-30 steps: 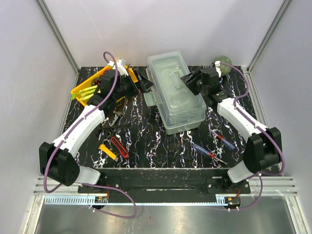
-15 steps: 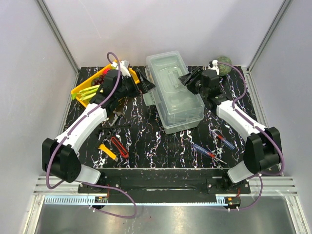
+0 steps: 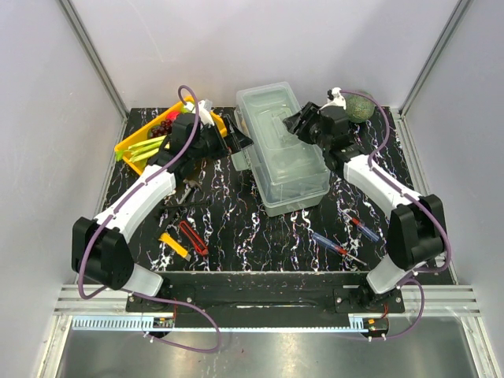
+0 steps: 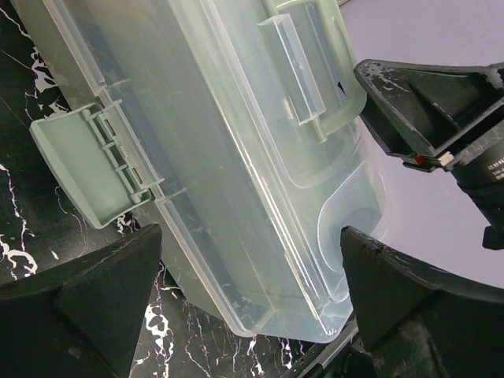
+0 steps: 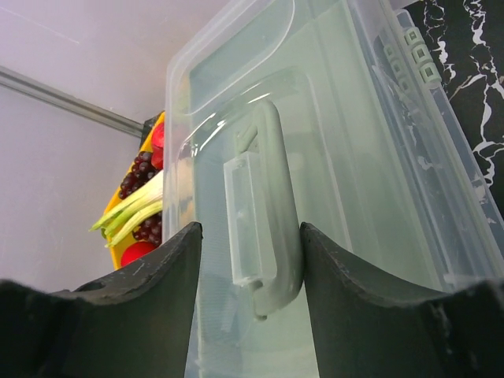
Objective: Pack the tool kit
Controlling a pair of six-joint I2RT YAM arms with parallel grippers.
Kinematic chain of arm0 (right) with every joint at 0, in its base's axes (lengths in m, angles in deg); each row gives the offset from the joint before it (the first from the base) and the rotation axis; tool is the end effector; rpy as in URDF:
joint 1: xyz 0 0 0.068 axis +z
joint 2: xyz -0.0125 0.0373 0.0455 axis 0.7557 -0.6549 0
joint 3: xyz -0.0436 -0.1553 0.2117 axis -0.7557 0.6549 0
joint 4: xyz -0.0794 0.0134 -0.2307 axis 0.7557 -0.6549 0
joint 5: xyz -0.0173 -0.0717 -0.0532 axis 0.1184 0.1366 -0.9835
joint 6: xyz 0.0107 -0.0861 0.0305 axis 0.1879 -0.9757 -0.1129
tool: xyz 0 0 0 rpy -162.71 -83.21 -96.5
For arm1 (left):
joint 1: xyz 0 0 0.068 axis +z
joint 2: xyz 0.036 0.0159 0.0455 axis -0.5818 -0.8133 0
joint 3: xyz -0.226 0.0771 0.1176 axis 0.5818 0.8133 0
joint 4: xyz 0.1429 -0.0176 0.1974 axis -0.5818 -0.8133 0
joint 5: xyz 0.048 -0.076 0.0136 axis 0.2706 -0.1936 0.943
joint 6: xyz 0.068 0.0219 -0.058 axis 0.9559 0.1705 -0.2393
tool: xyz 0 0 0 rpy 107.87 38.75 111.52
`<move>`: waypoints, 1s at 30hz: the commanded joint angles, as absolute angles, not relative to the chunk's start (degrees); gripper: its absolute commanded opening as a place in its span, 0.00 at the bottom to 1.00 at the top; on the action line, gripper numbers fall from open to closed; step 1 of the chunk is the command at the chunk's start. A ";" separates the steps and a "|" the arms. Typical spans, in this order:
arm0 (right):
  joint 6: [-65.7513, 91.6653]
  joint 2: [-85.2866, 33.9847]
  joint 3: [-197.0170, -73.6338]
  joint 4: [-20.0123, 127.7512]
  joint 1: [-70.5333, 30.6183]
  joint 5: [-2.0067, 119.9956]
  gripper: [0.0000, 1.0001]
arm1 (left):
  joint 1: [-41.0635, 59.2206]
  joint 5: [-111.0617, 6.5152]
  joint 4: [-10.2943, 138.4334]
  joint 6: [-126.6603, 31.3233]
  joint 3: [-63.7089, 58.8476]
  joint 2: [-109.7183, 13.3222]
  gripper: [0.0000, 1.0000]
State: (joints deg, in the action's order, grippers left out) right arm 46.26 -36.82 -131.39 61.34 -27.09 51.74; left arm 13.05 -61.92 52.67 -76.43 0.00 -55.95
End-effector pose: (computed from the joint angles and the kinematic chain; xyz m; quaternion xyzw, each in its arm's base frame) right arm 0.3851 0.1562 0.3100 0.1218 0.7768 0.3210 0.5279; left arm 0.3270 -0.1631 0.3156 -0.0421 0.8258 -0.3960 0.3994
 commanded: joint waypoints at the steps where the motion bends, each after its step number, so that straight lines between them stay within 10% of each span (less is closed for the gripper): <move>1: 41.65 -39.22 -135.89 60.18 -26.50 52.85 0.57 | 12.81 -63.17 56.17 -76.08 -0.57 -56.20 0.99; 7: 39.72 -41.25 -138.35 57.90 -26.67 53.73 0.45 | 12.81 -62.65 55.64 -75.47 -0.66 -56.20 0.99; 15: 37.87 -41.69 -142.30 52.90 -26.67 53.81 0.00 | 12.81 -59.57 53.71 -73.01 -1.89 -54.89 0.99; 30: 45.25 -38.62 -152.68 46.91 -27.20 52.50 0.00 | 13.08 -52.45 50.36 -74.93 4.69 -51.11 0.98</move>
